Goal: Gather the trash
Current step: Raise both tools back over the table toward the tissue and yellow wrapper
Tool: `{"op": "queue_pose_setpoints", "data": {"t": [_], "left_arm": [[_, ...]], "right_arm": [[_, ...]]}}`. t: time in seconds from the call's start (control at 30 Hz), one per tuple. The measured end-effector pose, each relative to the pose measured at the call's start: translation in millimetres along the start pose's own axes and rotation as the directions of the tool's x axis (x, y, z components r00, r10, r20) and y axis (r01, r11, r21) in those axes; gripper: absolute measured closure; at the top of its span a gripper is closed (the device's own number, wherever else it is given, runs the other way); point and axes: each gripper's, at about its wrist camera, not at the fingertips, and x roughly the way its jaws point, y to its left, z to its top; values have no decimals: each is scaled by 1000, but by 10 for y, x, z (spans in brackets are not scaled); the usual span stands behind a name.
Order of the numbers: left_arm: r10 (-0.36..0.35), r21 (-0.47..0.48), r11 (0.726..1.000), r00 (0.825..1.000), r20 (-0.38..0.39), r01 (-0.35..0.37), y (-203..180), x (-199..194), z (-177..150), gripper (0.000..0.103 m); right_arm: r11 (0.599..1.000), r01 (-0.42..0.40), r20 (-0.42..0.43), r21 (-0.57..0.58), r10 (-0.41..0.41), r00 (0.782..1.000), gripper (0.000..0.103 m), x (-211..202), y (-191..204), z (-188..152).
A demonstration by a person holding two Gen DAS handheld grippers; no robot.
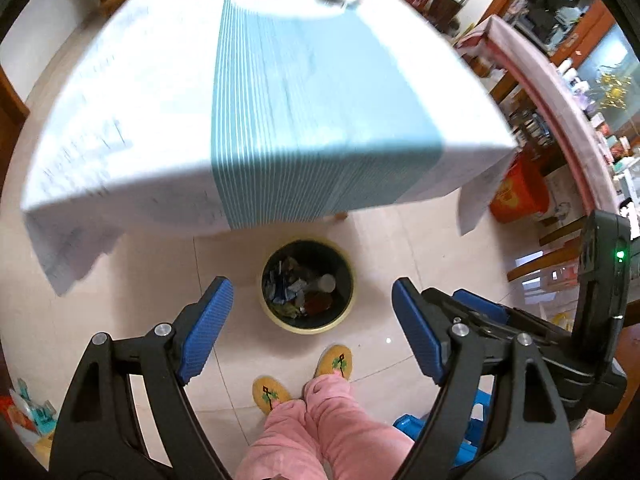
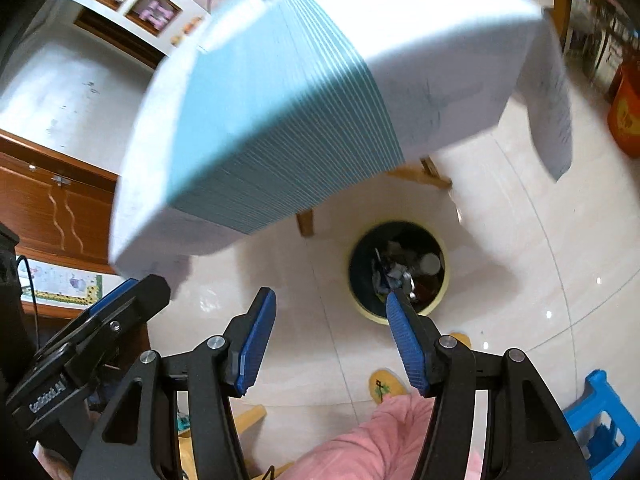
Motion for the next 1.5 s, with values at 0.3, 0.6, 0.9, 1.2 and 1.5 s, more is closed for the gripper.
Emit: {"op": "queue_pose_setpoints", "data": {"t": [0.3, 0.6, 0.9, 1.2, 1.5], "left_arm": [[-32, 46, 999, 991, 133, 27, -153, -1021, 228, 23], [-34, 71, 997, 969, 244, 17, -248, -1519, 591, 23], [-42, 82, 996, 955, 293, 19, -244, -1670, 1107, 23], [5, 16, 1000, 959, 285, -10, -233, -1272, 1787, 23], [72, -96, 994, 979, 192, -54, -442, -388, 2794, 23]], "right_arm": [[999, -13, 156, -50, 21, 987, 44, -1124, 425, 32], [994, 11, 282, -105, 19, 959, 44, -1765, 706, 317], [990, 41, 347, -136, 8, 938, 44, -1874, 951, 861], [979, 31, 317, -200, 35, 948, 44, -1553, 901, 1798], [965, -11, 196, -261, 64, 978, 44, -946, 488, 3219]]}}
